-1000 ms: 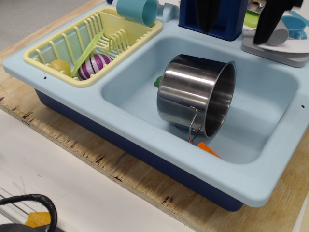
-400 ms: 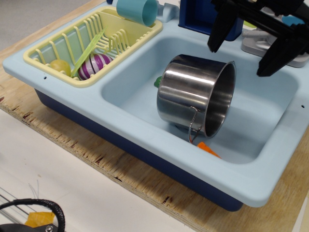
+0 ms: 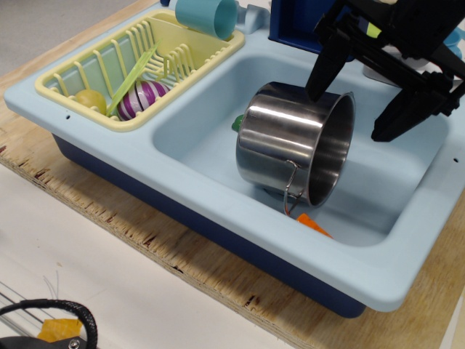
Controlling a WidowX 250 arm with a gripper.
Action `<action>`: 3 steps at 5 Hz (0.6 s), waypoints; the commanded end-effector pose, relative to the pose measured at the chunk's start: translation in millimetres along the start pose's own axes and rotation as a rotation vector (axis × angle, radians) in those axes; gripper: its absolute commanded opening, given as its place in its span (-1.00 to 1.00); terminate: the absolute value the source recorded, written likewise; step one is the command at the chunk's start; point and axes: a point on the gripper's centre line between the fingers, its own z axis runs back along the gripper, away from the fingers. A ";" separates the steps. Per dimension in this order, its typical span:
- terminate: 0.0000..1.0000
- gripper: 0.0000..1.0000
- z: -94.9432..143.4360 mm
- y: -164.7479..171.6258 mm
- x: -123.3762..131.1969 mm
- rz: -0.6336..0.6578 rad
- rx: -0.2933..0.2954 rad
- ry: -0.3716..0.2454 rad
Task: Flip pot upright which is in sink
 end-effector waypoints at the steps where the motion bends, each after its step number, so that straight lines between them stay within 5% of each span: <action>1: -1.00 1.00 -3.4 8.5 5.6 -0.014 -0.002 -0.012; 3: -1.00 1.00 -24.5 25.1 17.7 -0.072 -0.003 -0.001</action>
